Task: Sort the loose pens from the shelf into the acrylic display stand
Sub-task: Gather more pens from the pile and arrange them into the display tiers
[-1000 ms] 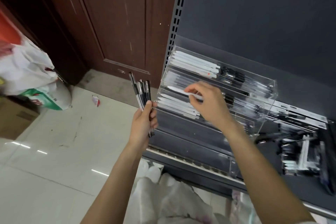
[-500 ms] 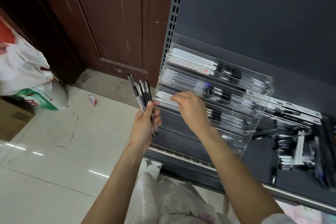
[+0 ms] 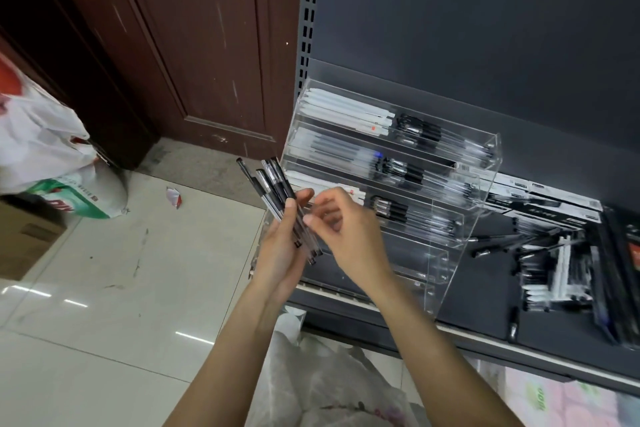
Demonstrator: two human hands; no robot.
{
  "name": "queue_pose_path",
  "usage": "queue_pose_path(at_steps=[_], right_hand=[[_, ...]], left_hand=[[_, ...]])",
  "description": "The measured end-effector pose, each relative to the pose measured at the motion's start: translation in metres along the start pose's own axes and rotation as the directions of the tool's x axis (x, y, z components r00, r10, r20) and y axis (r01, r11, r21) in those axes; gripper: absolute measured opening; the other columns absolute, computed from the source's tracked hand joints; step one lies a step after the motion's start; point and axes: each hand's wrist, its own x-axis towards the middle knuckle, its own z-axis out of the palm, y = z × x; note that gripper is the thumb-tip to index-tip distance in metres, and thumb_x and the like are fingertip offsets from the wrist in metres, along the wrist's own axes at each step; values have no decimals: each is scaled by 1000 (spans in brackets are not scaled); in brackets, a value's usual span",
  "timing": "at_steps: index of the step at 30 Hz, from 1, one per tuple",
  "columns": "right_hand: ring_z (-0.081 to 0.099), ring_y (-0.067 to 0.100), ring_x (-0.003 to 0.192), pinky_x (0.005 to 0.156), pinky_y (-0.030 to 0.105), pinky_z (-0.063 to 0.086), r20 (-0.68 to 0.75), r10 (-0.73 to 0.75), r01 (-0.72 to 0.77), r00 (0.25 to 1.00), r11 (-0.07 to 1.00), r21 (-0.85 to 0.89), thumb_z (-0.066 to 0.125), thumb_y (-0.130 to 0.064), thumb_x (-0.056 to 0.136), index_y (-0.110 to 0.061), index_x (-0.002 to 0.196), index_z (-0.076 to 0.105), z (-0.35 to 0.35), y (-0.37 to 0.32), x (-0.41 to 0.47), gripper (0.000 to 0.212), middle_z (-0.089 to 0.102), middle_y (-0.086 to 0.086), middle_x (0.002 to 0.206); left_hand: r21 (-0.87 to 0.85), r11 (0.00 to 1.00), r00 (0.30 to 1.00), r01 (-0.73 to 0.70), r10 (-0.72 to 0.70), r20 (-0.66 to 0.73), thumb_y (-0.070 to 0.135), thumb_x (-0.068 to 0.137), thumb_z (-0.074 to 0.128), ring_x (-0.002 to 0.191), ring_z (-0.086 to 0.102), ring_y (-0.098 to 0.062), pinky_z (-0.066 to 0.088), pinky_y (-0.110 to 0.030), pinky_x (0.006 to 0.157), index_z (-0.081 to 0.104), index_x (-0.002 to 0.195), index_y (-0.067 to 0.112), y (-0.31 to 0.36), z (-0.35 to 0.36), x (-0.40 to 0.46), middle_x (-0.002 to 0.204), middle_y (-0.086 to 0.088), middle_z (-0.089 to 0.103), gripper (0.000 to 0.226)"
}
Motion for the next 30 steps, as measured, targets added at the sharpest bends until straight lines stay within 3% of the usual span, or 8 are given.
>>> queue_pose_path(at_steps=[5, 7, 11, 14, 20, 23, 25, 30], right_hand=[[63, -4, 82, 75, 9, 48, -32, 118, -111, 992, 980, 164, 70, -15, 83, -18, 101, 67, -17, 20, -20, 19, 67, -16, 87], [62, -6, 83, 75, 8, 47, -97, 127, -117, 987, 988, 103, 69, -16, 84, -21, 103, 69, -37, 36, -31, 20, 66, -21, 88], [63, -5, 75, 69, 19, 54, -232, 59, -101, 971, 980, -169, 70, -15, 83, -25, 97, 69, -83, 77, -56, 18, 67, -19, 86], [64, 3, 72, 62, 27, 56, -115, -27, -23, 993, 908, -418, 72, -15, 81, -26, 94, 69, -93, 95, -68, 18, 67, -15, 88], [67, 15, 91, 72, 36, 56, 133, 20, 58, 991, 828, -558, 59, -14, 91, -27, 111, 67, -82, 114, -59, 26, 70, -9, 105], [66, 14, 92, 75, 35, 55, 183, 41, 70, 982, 828, -556, 56, -11, 92, -27, 111, 68, -83, 121, -56, 27, 71, -8, 103], [66, 13, 93, 77, 34, 55, 211, 51, 77, 976, 826, -559, 55, -10, 93, -28, 112, 68, -85, 123, -54, 29, 70, -8, 103], [63, 19, 97, 81, 31, 51, 347, 89, 126, 934, 826, -549, 51, 2, 92, -23, 120, 65, -88, 128, -50, 40, 66, -1, 106]], left_hand=[[110, 993, 999, 39, -40, 5, 29, 99, 38, 107, 64, -17, 54, -29, 88, 60, 120, 11, -23, 19, -5, 114, -4, 69, 36], [191, 982, 1000, -5, 7, -9, 30, 100, 37, 109, 63, -18, 53, -28, 87, 60, 121, 14, -32, 22, -6, 113, -3, 69, 35], [245, 967, 991, -63, 89, -96, 36, 100, 35, 79, 60, -13, 49, -28, 77, 62, 104, 22, -39, 26, -6, 78, 5, 63, 30], [324, 943, 983, -83, 131, -129, 44, 96, 35, 77, 50, -13, 43, -30, 78, 63, 104, 24, -41, 30, -6, 78, 4, 54, 35], [497, 865, 962, -75, 194, -194, 50, 97, 31, 123, 44, -34, 31, -44, 110, 67, 105, 32, -49, 36, -7, 120, -20, 51, 40], [444, 894, 968, -55, 158, -197, 51, 94, 36, 85, 53, -26, 44, -46, 92, 67, 105, 25, -51, 38, -10, 81, 2, 52, 42], [413, 910, 969, -37, 133, -206, 45, 96, 38, 63, 52, -6, 48, -26, 66, 66, 104, 20, -54, 40, -11, 61, 14, 52, 39], [443, 896, 972, -6, 110, -209, 36, 100, 40, 52, 52, 5, 43, -14, 57, 65, 104, 13, -61, 42, -15, 52, 21, 53, 34]])
